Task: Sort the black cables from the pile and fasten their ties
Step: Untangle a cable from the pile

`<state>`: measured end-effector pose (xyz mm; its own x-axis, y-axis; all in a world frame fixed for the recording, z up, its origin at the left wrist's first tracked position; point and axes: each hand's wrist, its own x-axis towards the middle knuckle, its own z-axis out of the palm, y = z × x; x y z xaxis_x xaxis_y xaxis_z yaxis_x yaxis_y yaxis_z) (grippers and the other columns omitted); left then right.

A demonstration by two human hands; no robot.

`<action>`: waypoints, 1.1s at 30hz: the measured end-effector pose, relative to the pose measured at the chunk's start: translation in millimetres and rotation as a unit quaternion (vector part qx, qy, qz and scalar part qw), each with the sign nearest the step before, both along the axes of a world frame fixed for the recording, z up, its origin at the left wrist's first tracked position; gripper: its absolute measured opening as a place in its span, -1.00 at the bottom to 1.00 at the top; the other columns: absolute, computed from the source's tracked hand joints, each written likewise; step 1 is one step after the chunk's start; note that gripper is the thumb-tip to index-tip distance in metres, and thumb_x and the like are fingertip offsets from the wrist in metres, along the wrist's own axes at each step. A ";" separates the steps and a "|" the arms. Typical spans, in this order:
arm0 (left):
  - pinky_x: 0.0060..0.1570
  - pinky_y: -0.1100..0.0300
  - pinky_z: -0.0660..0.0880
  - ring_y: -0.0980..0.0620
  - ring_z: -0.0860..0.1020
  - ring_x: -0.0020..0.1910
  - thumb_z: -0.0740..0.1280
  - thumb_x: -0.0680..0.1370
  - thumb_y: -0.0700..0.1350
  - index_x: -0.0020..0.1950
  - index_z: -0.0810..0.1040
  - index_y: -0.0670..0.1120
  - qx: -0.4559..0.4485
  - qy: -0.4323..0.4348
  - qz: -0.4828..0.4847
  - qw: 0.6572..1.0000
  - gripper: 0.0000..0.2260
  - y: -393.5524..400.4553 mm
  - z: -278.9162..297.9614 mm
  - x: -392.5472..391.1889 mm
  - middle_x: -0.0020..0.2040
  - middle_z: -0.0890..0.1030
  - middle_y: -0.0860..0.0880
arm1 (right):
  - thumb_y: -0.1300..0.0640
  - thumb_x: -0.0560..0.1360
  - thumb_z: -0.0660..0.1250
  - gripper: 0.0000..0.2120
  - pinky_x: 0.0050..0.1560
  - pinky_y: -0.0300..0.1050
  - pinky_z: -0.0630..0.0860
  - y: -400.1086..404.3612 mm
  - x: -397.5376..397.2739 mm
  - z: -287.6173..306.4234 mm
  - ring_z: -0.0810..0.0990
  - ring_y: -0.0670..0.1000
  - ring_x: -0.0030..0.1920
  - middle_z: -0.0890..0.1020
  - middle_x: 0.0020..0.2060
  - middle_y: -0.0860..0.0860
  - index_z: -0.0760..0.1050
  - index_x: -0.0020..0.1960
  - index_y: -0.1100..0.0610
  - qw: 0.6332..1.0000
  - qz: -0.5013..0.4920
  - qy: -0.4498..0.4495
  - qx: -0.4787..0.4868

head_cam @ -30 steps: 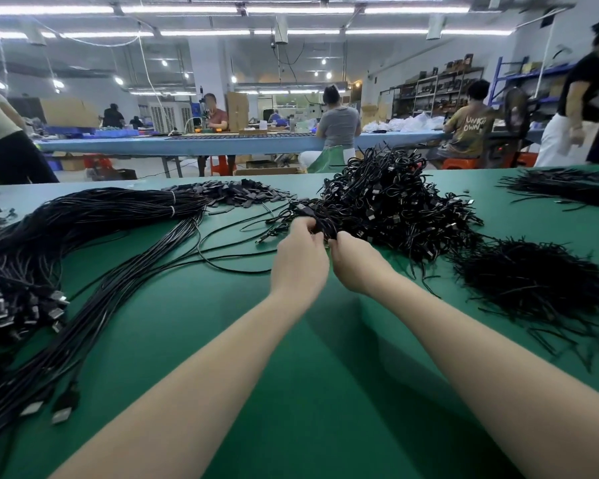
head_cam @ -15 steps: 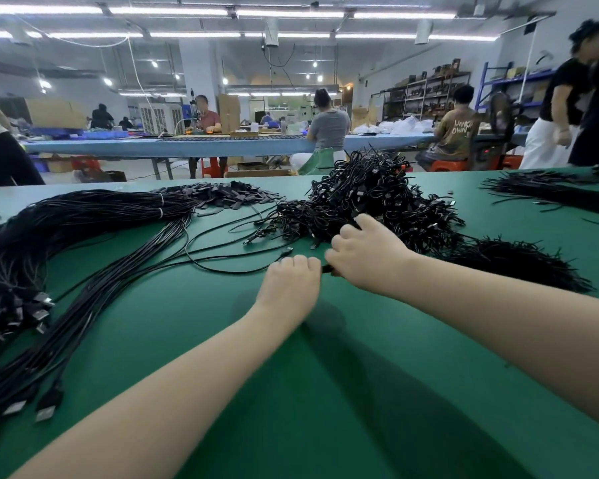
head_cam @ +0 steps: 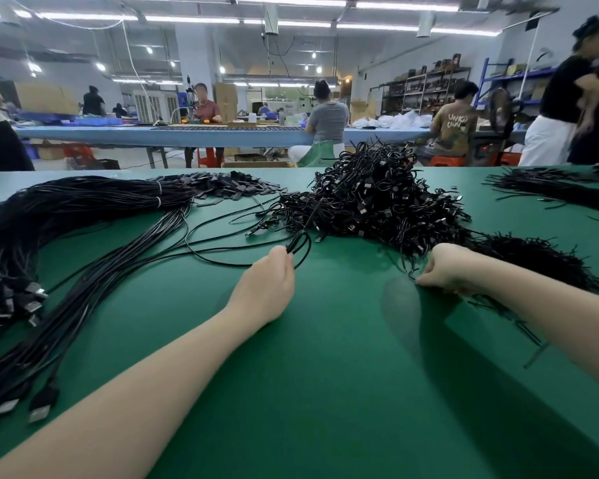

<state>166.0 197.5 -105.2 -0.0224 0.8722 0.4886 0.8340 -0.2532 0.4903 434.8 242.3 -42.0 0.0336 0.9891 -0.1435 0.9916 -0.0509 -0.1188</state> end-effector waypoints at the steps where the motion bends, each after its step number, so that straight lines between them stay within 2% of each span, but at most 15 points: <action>1: -0.41 0.07 0.16 -0.03 0.35 -0.40 0.02 0.67 -0.03 -0.26 0.18 -0.05 -0.002 -0.013 -0.001 1.000 -0.70 0.4 0.6 -0.5 -0.38 0.40 -0.04 | 0.08 0.58 0.26 -0.76 -0.45 -0.22 0.40 0.7 -1.7 1.3 0.46 0.03 -0.40 0.52 -0.35 0.07 0.52 -0.13 0.24 0.999 0.011 -0.031 0.006; 3: -0.39 0.06 0.18 -0.03 0.34 -0.40 0.03 0.67 -0.03 -0.26 0.20 -0.07 -0.005 -0.045 -0.003 0.999 -0.69 1.0 1.7 -0.8 -0.38 0.39 -0.03 | 0.09 0.61 0.19 -0.71 -0.34 -0.18 0.41 -2.7 -9.7 5.5 0.46 0.06 -0.33 0.50 -0.31 0.09 0.43 -0.23 0.22 0.996 0.031 -0.058 0.061; 5: -0.34 0.06 0.23 -0.02 0.35 -0.37 0.04 0.67 -0.04 -0.22 0.27 -0.12 -0.019 -0.086 -0.003 0.996 -0.70 1.1 3.3 -1.0 -0.36 0.41 -0.02 | 0.10 0.61 0.20 -0.79 -0.17 -0.08 0.49 -9.1 -24.8 9.0 0.56 0.13 -0.20 0.59 -0.18 0.13 0.49 -0.09 0.21 0.983 0.069 0.041 0.166; 7: -0.28 0.07 0.27 -0.03 0.36 -0.33 0.04 0.67 -0.05 -0.16 0.36 -0.14 -0.048 -0.136 -0.008 0.989 -0.72 1.2 6.8 -0.2 -0.32 0.43 -0.02 | 0.13 0.59 0.26 -0.86 -0.13 -0.07 0.50 -23.7 -52.8 8.4 0.59 0.09 -0.20 0.64 -0.17 0.07 0.53 0.00 0.18 0.921 0.160 0.212 0.285; 9: -0.29 0.11 0.27 0.00 0.34 -0.36 0.04 0.67 -0.07 -0.18 0.37 -0.07 -0.088 -0.218 -0.036 0.971 -0.74 0.4 13.5 3.1 -0.32 0.42 0.00 | 0.14 0.58 0.27 -0.91 -0.15 -0.09 0.47 -43.1 -85.8 6.3 0.55 0.00 -0.23 0.62 -0.19 -0.01 0.51 -0.01 0.14 0.863 0.261 0.271 0.336; 12: -0.49 0.24 0.20 0.13 0.23 -0.56 0.03 0.69 -0.12 -0.21 0.29 -0.05 -0.184 -0.398 -0.137 0.888 -0.72 -1.4 22.6 9.0 -0.47 0.30 0.07 | 0.17 0.59 0.24 -0.90 -0.18 0.03 0.48 -53.0 -116.4 -5.2 0.54 0.11 -0.18 0.57 -0.05 0.04 0.48 0.03 0.20 0.828 0.327 0.252 0.378; 13: -0.54 0.30 0.16 0.16 0.18 -0.60 0.02 0.70 -0.12 -0.21 0.27 -0.04 -0.214 -0.436 -0.165 0.859 -0.72 -2.8 24.7 9.5 -0.50 0.26 0.08 | 0.19 0.59 0.24 -0.87 -0.24 0.08 0.49 -51.7 -120.0 -9.8 0.56 0.18 -0.19 0.57 0.02 0.08 0.48 0.05 0.24 0.820 0.340 0.226 0.402; 15: -0.57 0.36 0.17 0.16 0.14 -0.61 0.02 0.70 -0.10 -0.21 0.27 -0.03 -0.258 -0.450 -0.194 0.833 -0.72 -5.4 26.9 7.5 -0.50 0.21 0.08 | 0.21 0.58 0.24 -0.84 -0.36 0.12 0.50 -45.2 -122.0 -19.7 0.57 0.24 -0.30 0.60 0.10 0.11 0.50 0.06 0.30 0.809 0.353 0.195 0.429; 17: -0.57 0.37 0.18 0.16 0.13 -0.60 0.02 0.70 -0.07 -0.21 0.29 -0.02 -0.291 -0.424 -0.214 0.831 -0.72 -7.5 28.1 5.9 -0.48 0.19 0.09 | 0.20 0.59 0.23 -0.82 -0.34 0.13 0.51 -37.9 -119.7 -31.0 0.58 0.27 -0.33 0.62 0.14 0.07 0.50 0.12 0.27 0.812 0.345 0.211 0.420; 19: -0.55 0.35 0.18 0.16 0.14 -0.58 0.01 0.70 -0.05 -0.20 0.31 -0.02 -0.312 -0.388 -0.222 0.838 -0.72 -8.2 29.1 7.2 -0.47 0.20 0.10 | 0.17 0.60 0.21 -0.81 -0.30 0.11 0.51 -32.1 -117.0 -39.7 0.57 0.26 -0.32 0.65 0.02 0.04 0.48 0.17 0.20 0.826 0.316 0.246 0.396; 23: -0.46 0.30 0.26 0.16 0.16 -0.53 0.02 0.69 0.05 -0.15 0.34 -0.03 -0.364 -0.368 -0.239 0.822 -0.71 -9.3 34.0 8.2 -0.44 0.23 0.10 | 0.16 0.59 0.20 -0.96 -0.34 0.07 0.48 -22.4 -114.6 -46.3 0.50 0.22 -0.37 0.56 -0.34 -0.03 0.38 0.04 0.09 0.829 0.303 0.264 0.389; 27: -0.46 0.34 0.31 0.15 0.19 -0.47 0.05 0.67 0.08 -0.14 0.34 -0.04 -0.412 -0.326 -0.261 0.810 -0.71 -13.7 40.6 1.9 -0.41 0.23 0.10 | 0.12 0.58 0.18 -0.80 -0.37 -0.11 0.25 -20.2 -119.1 -50.6 0.42 0.12 -0.41 0.42 -0.46 -0.18 0.20 -0.09 -0.11 0.846 0.270 0.277 0.366; 29: -0.49 0.33 0.25 0.14 0.20 -0.47 0.04 0.68 0.06 -0.16 0.35 -0.04 -0.391 -0.275 -0.229 0.848 -0.71 -15.0 41.6 4.4 -0.40 0.25 0.09 | 0.08 0.60 0.15 -0.85 -0.37 -0.08 0.24 -20.6 -120.2 -50.9 0.44 0.14 -0.39 0.46 -0.43 -0.12 0.21 -0.08 -0.11 0.850 0.270 0.274 0.359; 31: -0.46 0.24 0.31 0.08 0.32 -0.44 0.04 0.68 0.02 -0.16 0.37 -0.05 -0.292 -0.085 -0.158 0.939 -0.71 -14.2 39.7 7.7 -0.36 0.36 0.05 | 0.07 0.62 0.14 -0.97 -0.34 -0.02 0.36 -22.1 -118.6 -48.0 0.49 0.20 -0.33 0.55 -0.28 -0.04 0.32 0.01 0.01 0.846 0.279 0.266 0.367; 33: -0.31 0.13 0.33 -0.03 0.42 -0.31 0.05 0.66 -0.01 -0.14 0.38 -0.10 -0.174 0.051 -0.088 0.980 -0.73 -11.1 31.6 8.3 -0.28 0.45 -0.01 | 0.10 0.62 0.16 -0.89 -0.26 0.06 0.47 -23.5 -114.3 -45.8 0.54 0.20 -0.29 0.58 -0.06 0.01 0.40 0.07 0.13 0.827 0.284 0.290 0.389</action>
<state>174.3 186.4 -73.6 0.1766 0.9723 0.1531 0.8411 -0.2298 0.4895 320.5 218.8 -87.8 -0.3197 0.6230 0.7139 0.5948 0.7185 -0.3607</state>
